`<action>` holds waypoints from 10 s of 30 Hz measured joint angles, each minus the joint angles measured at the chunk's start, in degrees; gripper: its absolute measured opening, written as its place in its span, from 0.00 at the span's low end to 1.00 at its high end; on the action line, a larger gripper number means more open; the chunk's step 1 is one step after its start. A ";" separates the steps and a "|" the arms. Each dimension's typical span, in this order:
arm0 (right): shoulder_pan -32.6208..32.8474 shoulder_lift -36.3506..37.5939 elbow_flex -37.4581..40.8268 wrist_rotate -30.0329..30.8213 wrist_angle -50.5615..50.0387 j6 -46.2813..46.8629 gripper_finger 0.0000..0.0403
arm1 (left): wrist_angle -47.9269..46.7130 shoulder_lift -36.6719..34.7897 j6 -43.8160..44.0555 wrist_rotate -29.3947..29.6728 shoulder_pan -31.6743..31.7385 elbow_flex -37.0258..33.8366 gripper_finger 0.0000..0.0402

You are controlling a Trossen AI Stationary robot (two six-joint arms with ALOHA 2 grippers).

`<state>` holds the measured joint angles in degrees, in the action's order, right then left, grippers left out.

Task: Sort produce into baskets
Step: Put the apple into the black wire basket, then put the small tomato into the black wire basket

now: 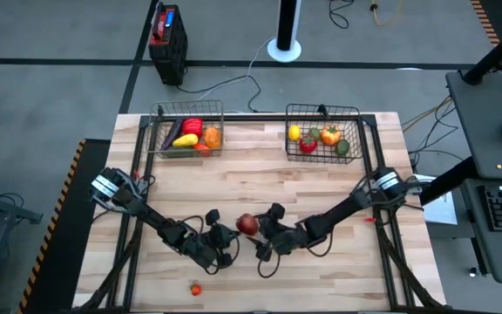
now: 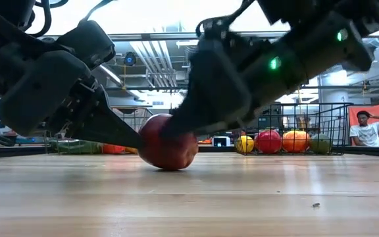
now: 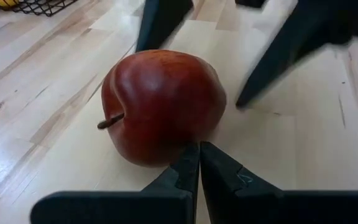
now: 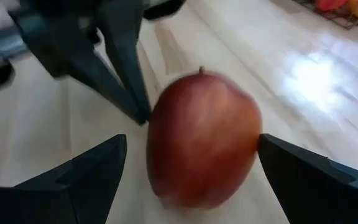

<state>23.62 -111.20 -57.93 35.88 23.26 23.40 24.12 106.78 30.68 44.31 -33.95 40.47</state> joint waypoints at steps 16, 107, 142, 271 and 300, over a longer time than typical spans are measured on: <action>-1.53 -5.33 -3.91 -0.93 -0.83 -1.33 0.87 | 0.72 -0.04 -0.20 -1.55 0.13 -0.11 0.00; -62.10 33.07 -3.91 -20.62 -79.76 7.77 0.69 | -40.71 -20.69 -0.17 18.94 -6.56 15.92 0.00; -63.04 33.07 0.55 -22.63 -73.21 3.82 0.72 | -60.76 -34.71 -0.15 22.28 -7.52 22.40 0.00; -28.70 48.31 0.09 -16.51 -58.50 5.53 0.81 | -63.32 7.17 34.96 -29.83 -21.53 33.57 0.55; -23.33 48.31 1.09 -15.30 -57.28 0.67 0.81 | -76.78 3.64 20.21 -14.22 -19.59 42.59 0.29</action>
<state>0.29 -62.89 -56.85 20.58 -34.02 24.07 -52.66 110.43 50.88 30.09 -53.55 83.05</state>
